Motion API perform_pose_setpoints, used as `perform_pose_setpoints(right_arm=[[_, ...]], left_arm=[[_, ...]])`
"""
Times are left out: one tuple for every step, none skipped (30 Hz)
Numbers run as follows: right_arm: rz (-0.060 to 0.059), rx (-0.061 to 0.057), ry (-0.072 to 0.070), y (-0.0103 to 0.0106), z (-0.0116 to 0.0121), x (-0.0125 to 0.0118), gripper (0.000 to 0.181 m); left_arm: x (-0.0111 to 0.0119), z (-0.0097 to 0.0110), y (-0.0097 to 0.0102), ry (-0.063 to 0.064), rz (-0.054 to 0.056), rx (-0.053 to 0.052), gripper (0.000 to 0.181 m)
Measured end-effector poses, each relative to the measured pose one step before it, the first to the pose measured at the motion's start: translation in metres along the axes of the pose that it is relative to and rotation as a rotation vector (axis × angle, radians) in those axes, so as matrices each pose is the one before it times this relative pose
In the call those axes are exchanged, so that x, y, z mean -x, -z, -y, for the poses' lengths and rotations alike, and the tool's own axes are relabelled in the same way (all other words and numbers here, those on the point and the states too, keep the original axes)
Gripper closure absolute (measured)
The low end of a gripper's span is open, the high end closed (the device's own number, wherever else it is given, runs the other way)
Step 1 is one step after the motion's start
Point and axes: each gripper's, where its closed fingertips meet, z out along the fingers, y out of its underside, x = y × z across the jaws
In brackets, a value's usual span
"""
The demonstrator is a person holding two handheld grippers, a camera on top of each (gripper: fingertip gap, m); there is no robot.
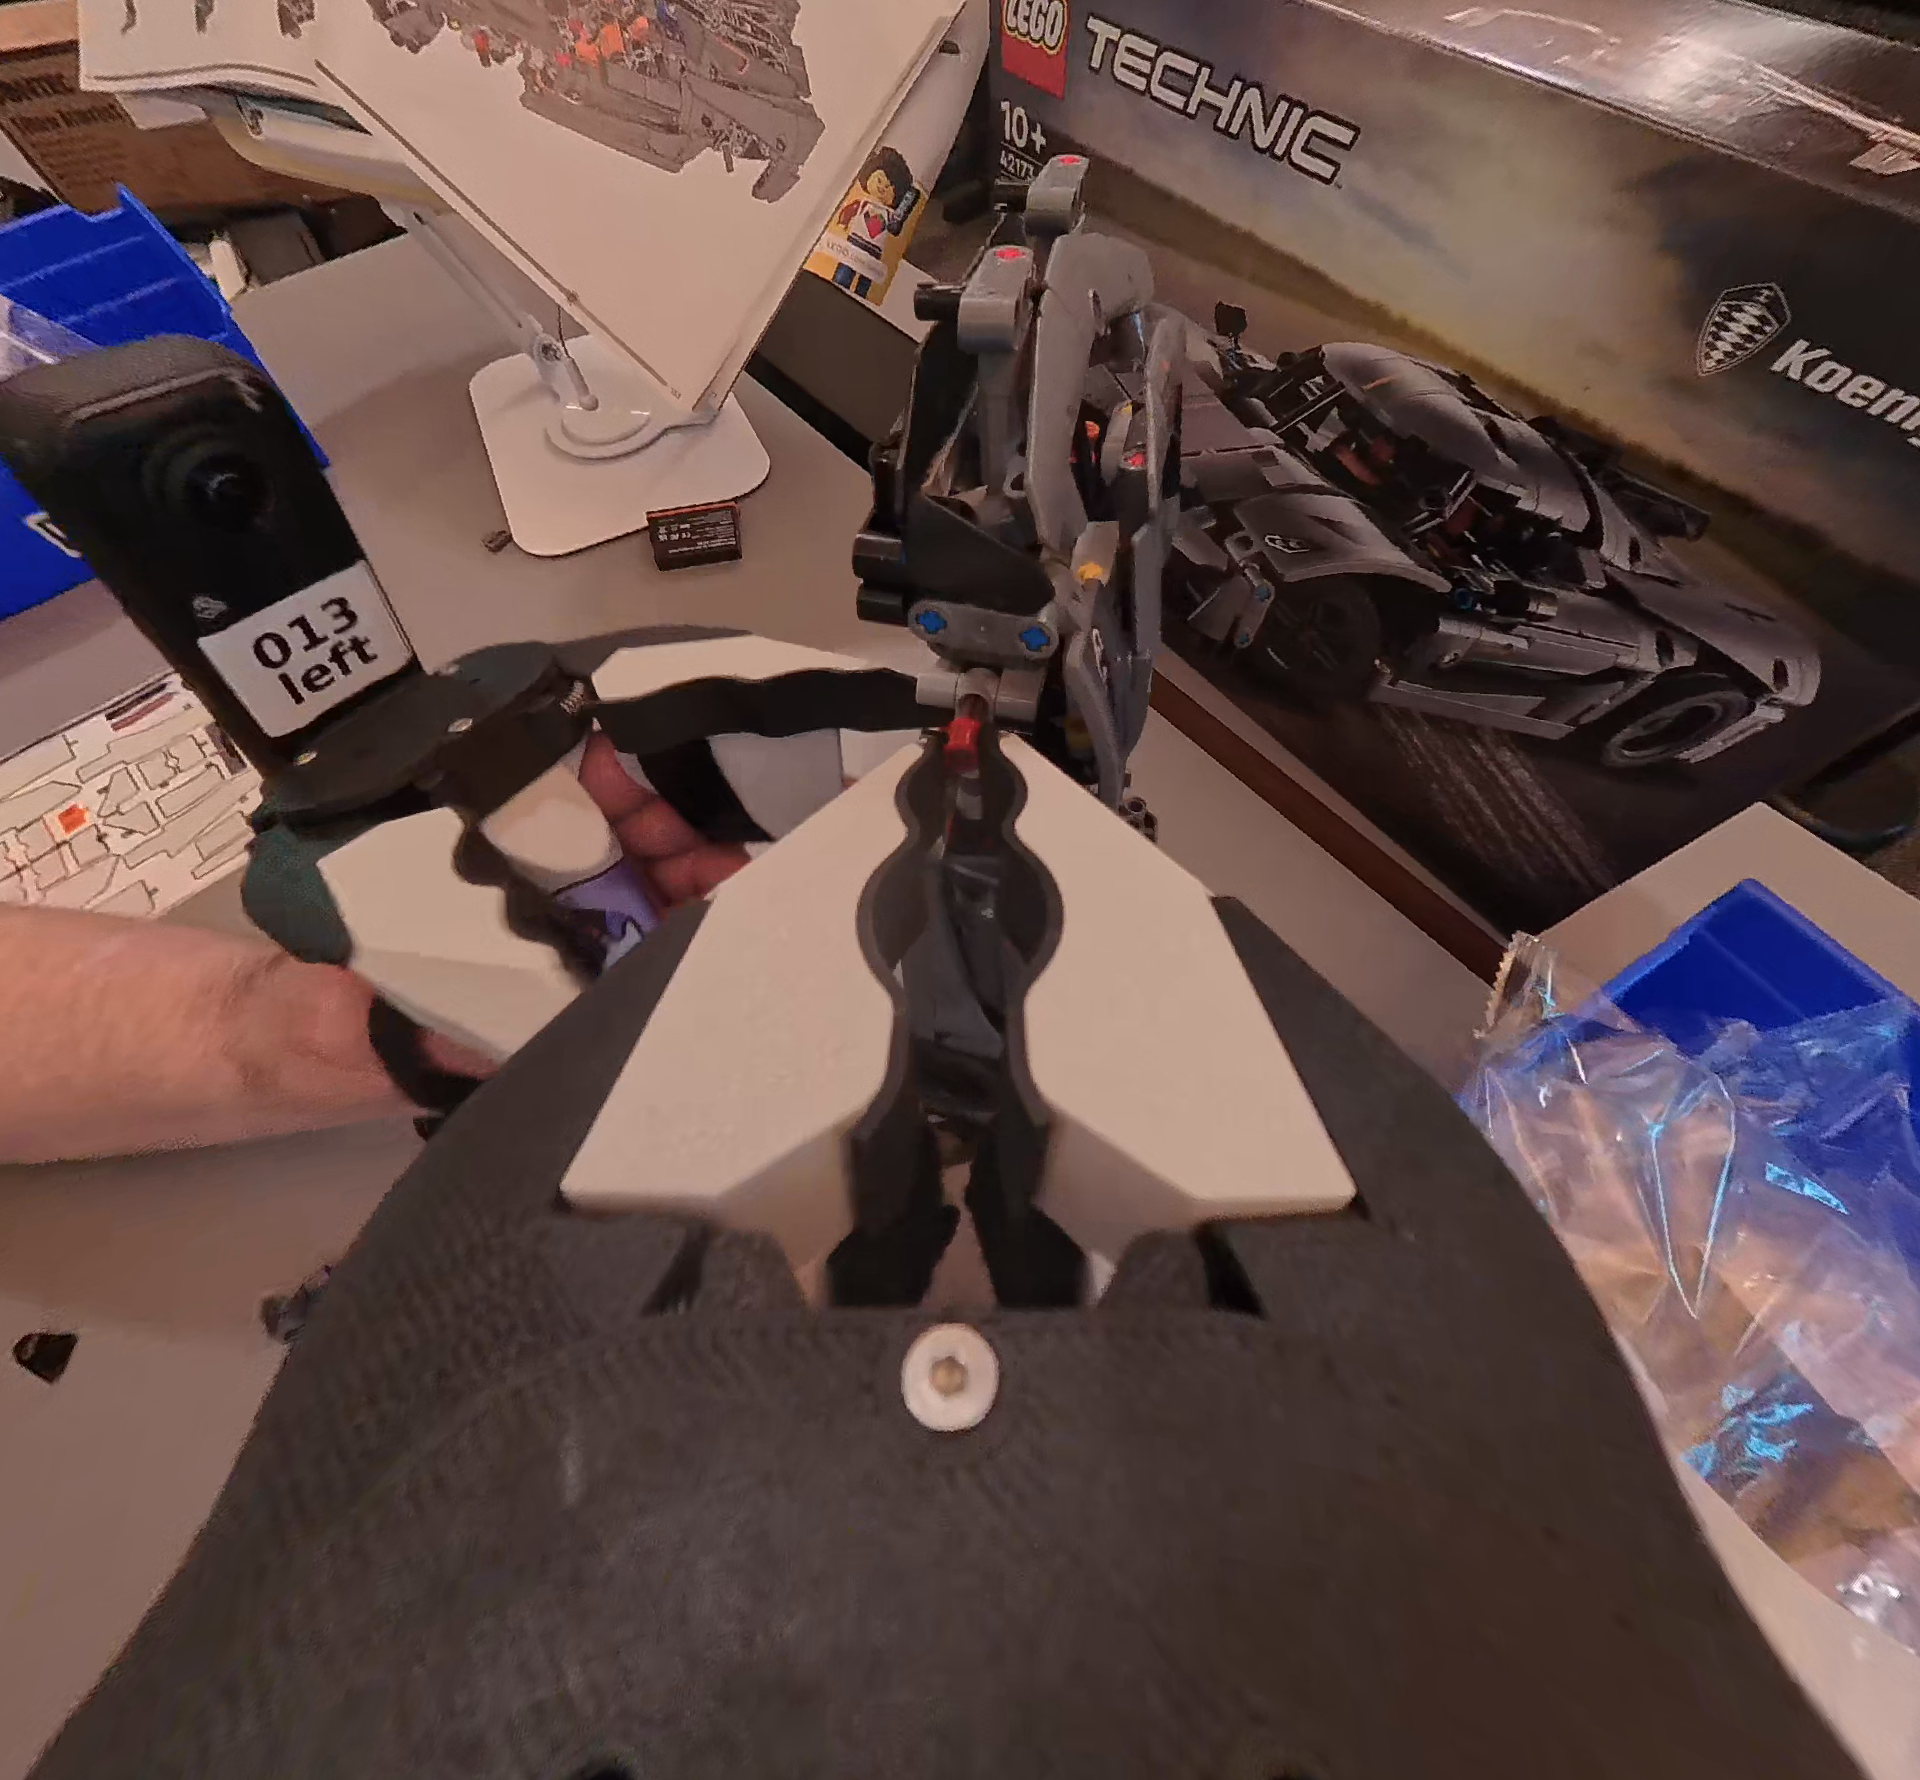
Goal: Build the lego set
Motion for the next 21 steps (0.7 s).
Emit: perform_pose_setpoints(right_arm=[[0.0054, -0.0047, -0.0071, -0.00080, 0.00050, -0.00004, 0.177], [0.0052, -0.0043, -0.0060, -0.00067, 0.00062, 0.00007, 0.177], [0.0036, -0.0037, -0.0047, -0.00026, 0.00045, 0.00002, 0.177], [-0.0005, -0.0018, -0.0021, -0.00001, 0.00022, -0.00033, 0.177], [0.0001, -0.0002, -0.0016, 0.00007, 0.00000, -0.00014, 0.177], [0.0035, -0.0007, -0.0027, 0.00003, 0.00008, 0.00040, 0.177], [0.0016, -0.0017, -0.0020, -0.00008, 0.00011, 0.00031, 0.177], [-0.0003, -0.0010, -0.0021, -0.00015, 0.00009, -0.00021, 0.177], [0.0022, -0.0014, -0.0044, 0.00011, 0.00015, -0.00006, 0.177], [0.0022, -0.0026, -0.0061, 0.00002, 0.00024, -0.00030, 0.177], [0.0013, -0.0029, -0.0073, 0.00004, -0.00005, -0.00046, 0.177], [0.0038, -0.0029, -0.0089, 0.00017, 0.00015, -0.00035, 0.176], [0.0039, -0.0024, -0.0082, 0.00021, 0.00007, -0.00016, 0.176], [0.0018, -0.0019, -0.0042, 0.00032, -0.00007, -0.00034, 0.176], [0.0014, -0.0019, -0.0033, 0.00024, -0.00003, -0.00041, 0.176], [0.0009, -0.0025, -0.0045, 0.00025, 0.00005, -0.00052, 0.177], [-0.0017, -0.0016, -0.0005, 0.00043, 0.00005, -0.00085, 0.176], [-0.0017, -0.0006, 0.0001, 0.00025, -0.00020, -0.00082, 0.176], [-0.0012, -0.0020, -0.0018, 0.00019, 0.00000, -0.00074, 0.176], [-0.0026, -0.0037, 0.0002, 0.00008, 0.00020, -0.00086, 0.176], [-0.0050, -0.0034, 0.0029, 0.00001, 0.00026, -0.00097, 0.176]], left_arm=[[-0.00231, 0.00438, -0.00009, 0.0661, -0.0095, -0.0340, 0.086], [-0.00127, 0.00197, -0.00017, 0.0337, 0.0026, -0.0167, 0.083], [-0.00107, 0.00070, -0.00057, -0.0001, 0.0077, -0.0091, 0.080], [-0.00089, -0.00131, -0.00133, -0.0209, 0.0076, 0.0077, 0.077], [0.00031, -0.00167, -0.00052, -0.0269, 0.0100, 0.0099, 0.078], [0.00003, -0.00002, 0.00014, -0.0059, 0.0042, -0.0058, 0.078], [-0.00184, 0.00172, -0.00027, 0.0166, -0.0096, -0.0222, 0.074], [-0.00049, 0.00138, -0.00041, 0.0215, -0.0034, -0.0184, 0.073], [0.00080, 0.00207, -0.00013, 0.0286, 0.0034, -0.0232, 0.074], [-0.00063, 0.00259, -0.00001, 0.0412, -0.0097, -0.0320, 0.073], [-0.00047, 0.00297, -0.00040, 0.0546, -0.0082, -0.0350, 0.071], [-0.00102, 0.00282, -0.00011, 0.0433, -0.0086, -0.0300, 0.069], [-0.00072, 0.00196, -0.00044, 0.0350, -0.0049, -0.0212, 0.067], [0.00014, 0.00195, -0.00034, 0.0327, -0.0021, -0.0188, 0.068], [0.00028, 0.00189, -0.00021, 0.0314, -0.0023, -0.0203, 0.068], [-0.00021, 0.00192, -0.00031, 0.0375, -0.0080, -0.0230, 0.067], [-0.00004, 0.00216, -0.00039, 0.0403, -0.0097, -0.0219, 0.066], [0.00061, 0.00205, -0.00025, 0.0373, -0.0067, -0.0153, 0.067], [0.00084, 0.00183, -0.00025, 0.0326, -0.0073, -0.0097, 0.067], [0.00103, 0.00206, -0.00015, 0.0339, -0.0089, -0.0098, 0.068], [0.00086, 0.00142, -0.00021, 0.0306, -0.0129, -0.0075, 0.069]])
